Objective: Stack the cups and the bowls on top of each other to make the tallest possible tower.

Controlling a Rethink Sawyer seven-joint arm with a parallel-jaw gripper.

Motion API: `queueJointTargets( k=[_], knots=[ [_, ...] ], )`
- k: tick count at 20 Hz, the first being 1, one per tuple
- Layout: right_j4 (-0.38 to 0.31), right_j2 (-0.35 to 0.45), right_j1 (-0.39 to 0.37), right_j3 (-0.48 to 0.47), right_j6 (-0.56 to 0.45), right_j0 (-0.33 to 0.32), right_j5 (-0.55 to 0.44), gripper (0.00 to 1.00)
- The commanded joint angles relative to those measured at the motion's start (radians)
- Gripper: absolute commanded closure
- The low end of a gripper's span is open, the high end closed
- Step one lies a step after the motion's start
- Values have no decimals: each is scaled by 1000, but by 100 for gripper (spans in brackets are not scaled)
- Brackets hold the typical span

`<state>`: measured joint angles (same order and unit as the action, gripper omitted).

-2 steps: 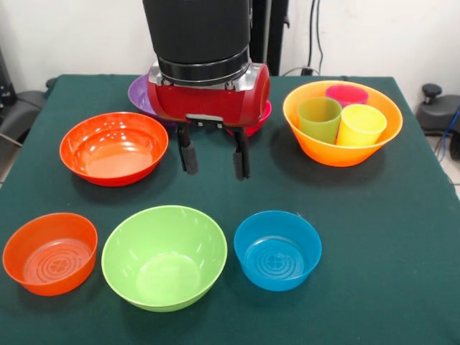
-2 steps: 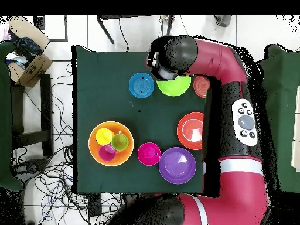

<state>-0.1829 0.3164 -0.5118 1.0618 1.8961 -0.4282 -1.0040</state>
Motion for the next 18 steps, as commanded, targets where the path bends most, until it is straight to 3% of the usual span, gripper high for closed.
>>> queueJointTargets(
  k=[1,13,18],
  knots=[
    [-90,68,8,-22,-303,-7,-107,0],
    [-110,55,-19,19,-341,-29,-114,0],
    [-139,49,-26,81,-364,-59,-55,0]
  ],
)
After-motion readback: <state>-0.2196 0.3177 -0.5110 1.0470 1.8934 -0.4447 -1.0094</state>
